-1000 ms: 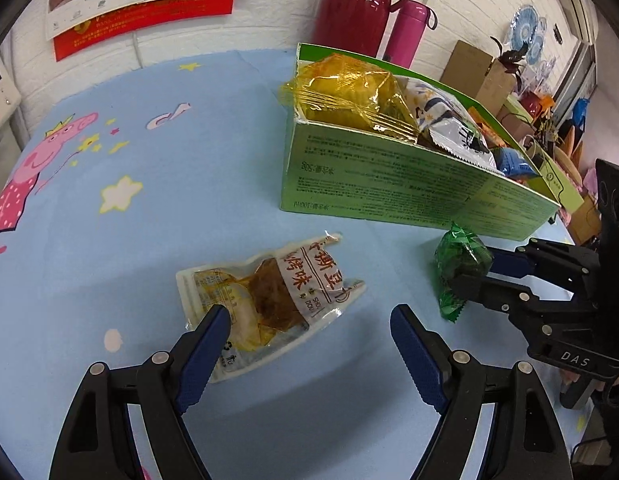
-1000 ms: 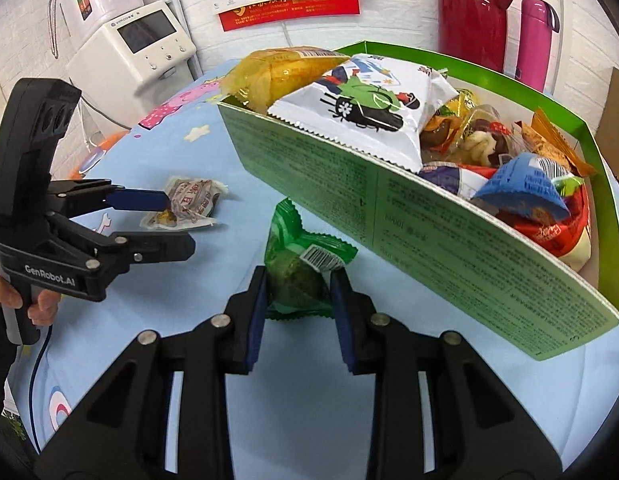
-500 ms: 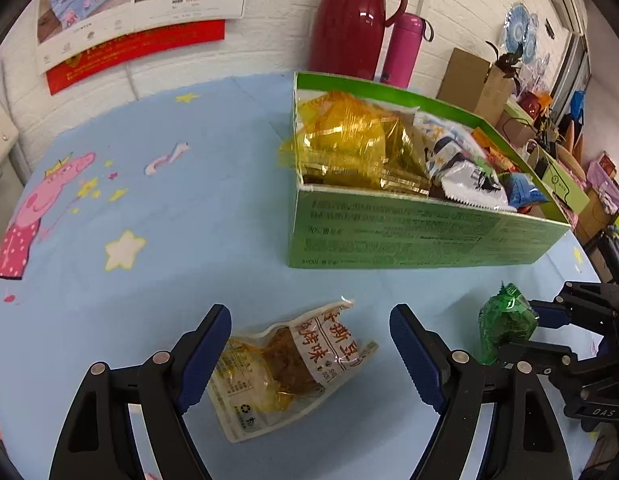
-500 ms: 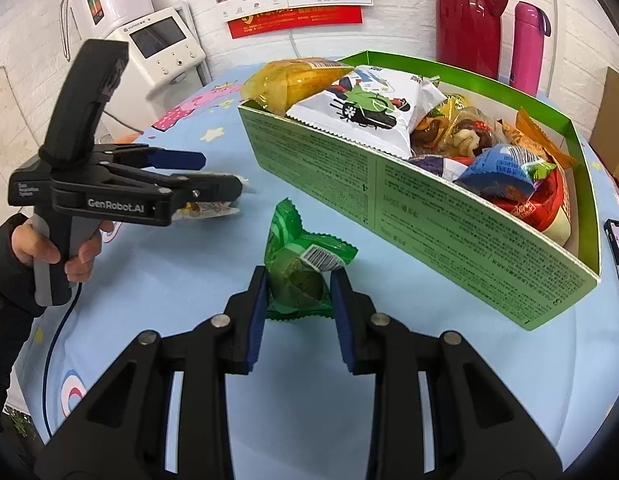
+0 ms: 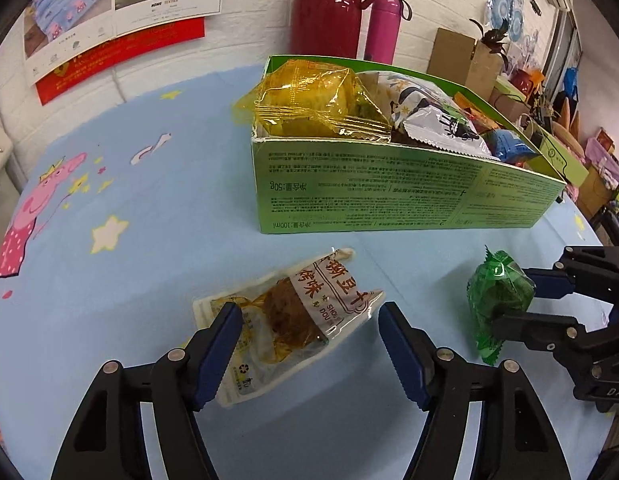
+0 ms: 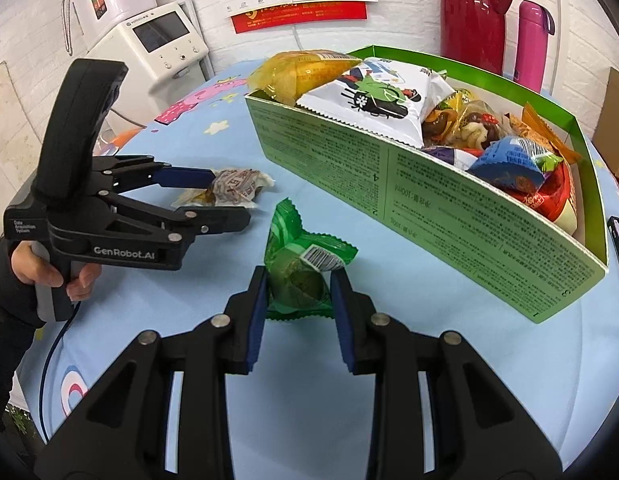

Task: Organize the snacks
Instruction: 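Grasp the green wrapped candy with the right tool while the left tool grasps the clear tofu pack, then carry both snacks into the green box and open both tools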

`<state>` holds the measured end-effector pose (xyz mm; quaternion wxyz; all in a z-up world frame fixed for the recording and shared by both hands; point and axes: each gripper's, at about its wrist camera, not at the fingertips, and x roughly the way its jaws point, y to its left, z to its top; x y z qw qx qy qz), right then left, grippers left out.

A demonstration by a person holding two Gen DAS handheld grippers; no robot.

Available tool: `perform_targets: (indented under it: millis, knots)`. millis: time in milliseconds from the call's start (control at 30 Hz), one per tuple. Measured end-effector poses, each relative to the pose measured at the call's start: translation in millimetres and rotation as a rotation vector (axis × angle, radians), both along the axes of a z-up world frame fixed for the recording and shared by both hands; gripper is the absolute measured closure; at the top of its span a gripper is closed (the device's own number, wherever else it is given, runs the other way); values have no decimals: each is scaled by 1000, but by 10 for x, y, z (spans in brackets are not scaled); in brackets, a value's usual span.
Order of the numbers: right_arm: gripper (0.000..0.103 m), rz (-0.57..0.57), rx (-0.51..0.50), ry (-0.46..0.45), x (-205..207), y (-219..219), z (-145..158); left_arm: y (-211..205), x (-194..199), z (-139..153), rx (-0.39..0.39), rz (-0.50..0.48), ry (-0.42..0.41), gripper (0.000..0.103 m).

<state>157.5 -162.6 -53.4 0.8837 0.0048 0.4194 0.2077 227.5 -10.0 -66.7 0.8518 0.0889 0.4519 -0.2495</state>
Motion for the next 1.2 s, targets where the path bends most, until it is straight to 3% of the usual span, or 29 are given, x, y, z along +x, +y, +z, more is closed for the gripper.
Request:
perform_targets:
  millis: [67,133,233,367,500,567,600,633,667,900,967,1000,1200]
  knots:
    - [70,-5,0,-1,-1,-20,6,-8,-5,-8,9,20,-15,34]
    - [70,-12,-1,0,4,-36,2,-55,-29,0,33,37,-44,56]
    - [70,-19,8,2,-11,-51,-2,-120,-61,43,24,29,-59,71]
    - [70,-14,12,-1,-44,-71,6,-122,-79,55,23,29,-50,73]
    - [70,-17,14,-3,-56,-82,20,-148,-154,177,22,12,-99,71]
    - [70,-23,17,-2,-49,-91,18,-177,-171,238,27,-2,-130,56]
    - [70,-26,19,-1,-50,-102,17,-206,-160,257,44,-3,-154,40]
    - [70,-27,23,0,-52,-107,16,-232,-140,263,64,-1,-175,32]
    - [70,-27,26,0,-55,-113,13,-260,-109,258,75,-12,-179,31]
    - [70,-35,29,3,-57,-185,3,-283,81,-25,80,6,-58,32]
    - [70,-39,28,7,-41,-192,-9,-223,62,-38,50,28,-56,44]
    - [70,-40,30,10,-30,-187,-15,-196,56,-30,43,35,-57,56]
    - [70,-19,50,14,-66,-167,0,-138,-5,0,-1,70,-35,62]
